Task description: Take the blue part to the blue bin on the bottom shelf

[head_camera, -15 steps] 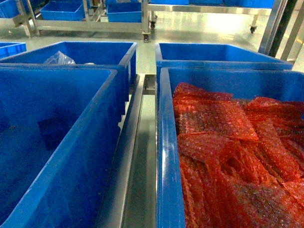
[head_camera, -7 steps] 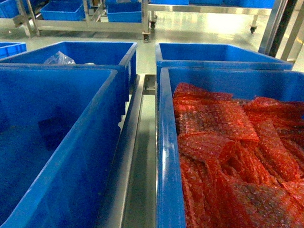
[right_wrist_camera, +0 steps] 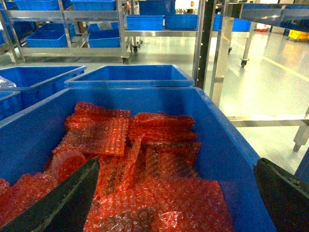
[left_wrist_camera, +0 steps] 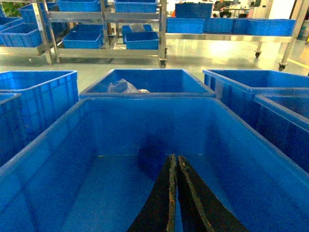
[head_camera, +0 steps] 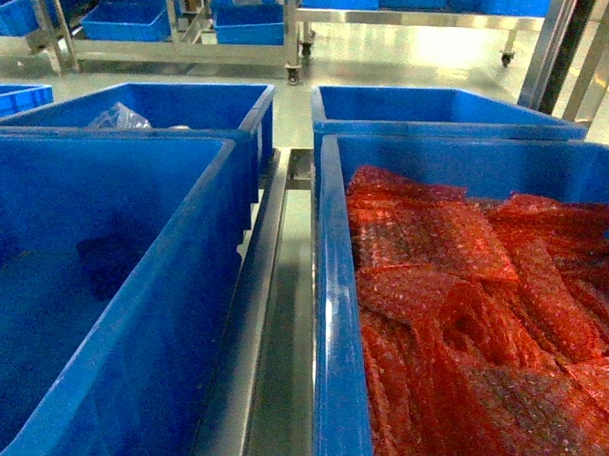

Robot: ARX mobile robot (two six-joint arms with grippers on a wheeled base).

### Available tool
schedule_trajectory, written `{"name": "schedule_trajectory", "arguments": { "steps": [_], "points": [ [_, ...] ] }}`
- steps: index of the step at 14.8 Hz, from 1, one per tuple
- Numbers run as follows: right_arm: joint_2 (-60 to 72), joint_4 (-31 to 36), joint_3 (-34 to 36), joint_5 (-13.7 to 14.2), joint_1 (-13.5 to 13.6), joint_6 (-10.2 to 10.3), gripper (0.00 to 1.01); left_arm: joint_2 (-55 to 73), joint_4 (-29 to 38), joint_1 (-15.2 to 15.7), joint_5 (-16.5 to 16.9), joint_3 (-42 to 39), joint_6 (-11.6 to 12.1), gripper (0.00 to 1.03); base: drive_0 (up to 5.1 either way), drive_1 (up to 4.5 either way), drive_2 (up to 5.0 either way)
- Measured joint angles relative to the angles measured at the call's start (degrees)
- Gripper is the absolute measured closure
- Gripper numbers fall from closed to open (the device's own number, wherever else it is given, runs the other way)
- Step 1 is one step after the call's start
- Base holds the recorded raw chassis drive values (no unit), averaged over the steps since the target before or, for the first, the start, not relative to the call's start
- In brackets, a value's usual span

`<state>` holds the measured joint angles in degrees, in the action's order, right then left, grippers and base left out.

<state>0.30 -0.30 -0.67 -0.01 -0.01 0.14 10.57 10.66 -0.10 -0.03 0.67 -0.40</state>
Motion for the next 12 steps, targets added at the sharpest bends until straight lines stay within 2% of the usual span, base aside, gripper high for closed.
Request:
{"name": "schedule_trajectory", "arguments": {
  "steps": [1, 2, 3, 9, 10, 12],
  "points": [
    [0.0, 0.0, 0.0, 0.0, 0.0, 0.0, 0.03, -1.4, -2.0, 0.0, 0.0, 0.0, 0.0, 1.01, 0.0, 0.0, 0.0],
    [0.0, 0.0, 0.0, 0.0, 0.0, 0.0, 0.03, -5.9, -8.7, 0.0, 0.0, 0.0, 0.0, 1.01, 0.0, 0.0, 0.0],
    [0.0, 0.0, 0.0, 0.0, 0.0, 0.0, 0.03, -10.1, -10.8, 0.0, 0.0, 0.0, 0.0, 1.01, 0.0, 0.0, 0.0],
    [0.0, 0.0, 0.0, 0.0, 0.0, 0.0, 0.03, -9.9, -10.9, 0.0, 0.0, 0.0, 0.3, 1.01, 0.0, 0.0, 0.0],
    [0.0, 0.0, 0.0, 0.0, 0.0, 0.0, 0.03, -9.9, -10.9, 0.0, 0.0, 0.0, 0.2, 0.97, 0.0, 0.0, 0.0],
    [0.0, 0.0, 0.0, 0.0, 0.0, 0.0, 0.03, -9.9, -10.9, 0.0, 0.0, 0.0, 0.2, 0.75, 0.0, 0.0, 0.0]
  ]
}}
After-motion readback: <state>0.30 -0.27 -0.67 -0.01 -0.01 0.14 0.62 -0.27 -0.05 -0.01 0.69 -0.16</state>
